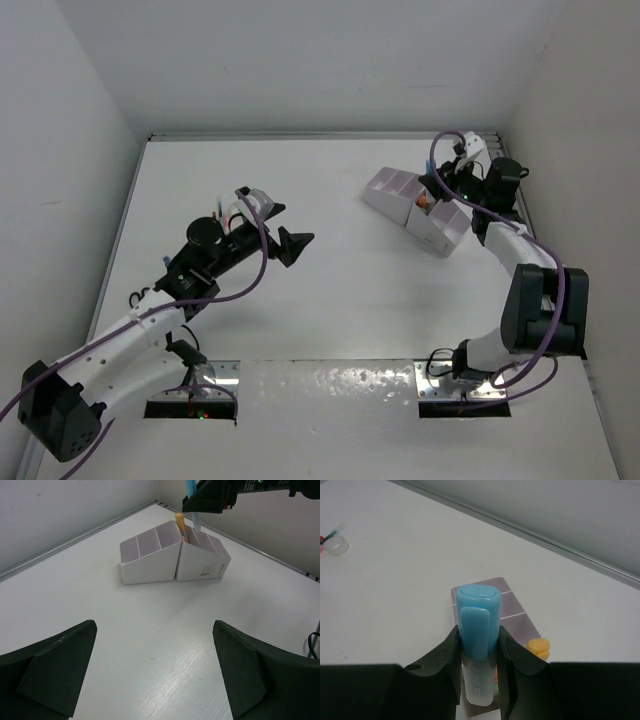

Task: Sort the stationery into containers
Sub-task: Place the pen in the storage box, then pick up the stationery from the center of the board.

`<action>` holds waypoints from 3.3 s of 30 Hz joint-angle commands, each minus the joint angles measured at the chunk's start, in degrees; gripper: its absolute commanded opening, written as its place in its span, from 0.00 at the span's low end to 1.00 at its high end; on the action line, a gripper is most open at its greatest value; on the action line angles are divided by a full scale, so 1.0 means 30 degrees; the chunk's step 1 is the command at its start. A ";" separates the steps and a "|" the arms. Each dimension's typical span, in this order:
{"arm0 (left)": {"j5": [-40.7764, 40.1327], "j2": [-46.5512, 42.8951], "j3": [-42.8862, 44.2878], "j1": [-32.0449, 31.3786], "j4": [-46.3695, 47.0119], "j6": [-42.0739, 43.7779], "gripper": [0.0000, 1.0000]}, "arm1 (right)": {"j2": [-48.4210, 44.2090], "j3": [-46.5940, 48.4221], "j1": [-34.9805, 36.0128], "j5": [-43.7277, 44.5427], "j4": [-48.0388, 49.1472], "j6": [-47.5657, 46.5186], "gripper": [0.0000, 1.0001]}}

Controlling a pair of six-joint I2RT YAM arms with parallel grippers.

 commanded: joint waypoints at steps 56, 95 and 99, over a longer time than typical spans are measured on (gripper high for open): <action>-0.0098 0.1583 0.3168 0.1139 -0.3004 0.3728 0.98 | -0.5207 0.2095 0.7244 1.2462 -0.8970 0.2273 0.99; -0.8181 1.6318 1.3449 0.8403 -1.3298 0.1521 0.36 | -0.3598 0.1390 1.4959 1.8038 -1.2441 0.6260 0.57; -0.8150 1.9453 1.5738 0.8959 -1.2742 0.1114 0.34 | -0.2837 0.2211 1.5574 1.7978 -1.3463 0.5411 0.57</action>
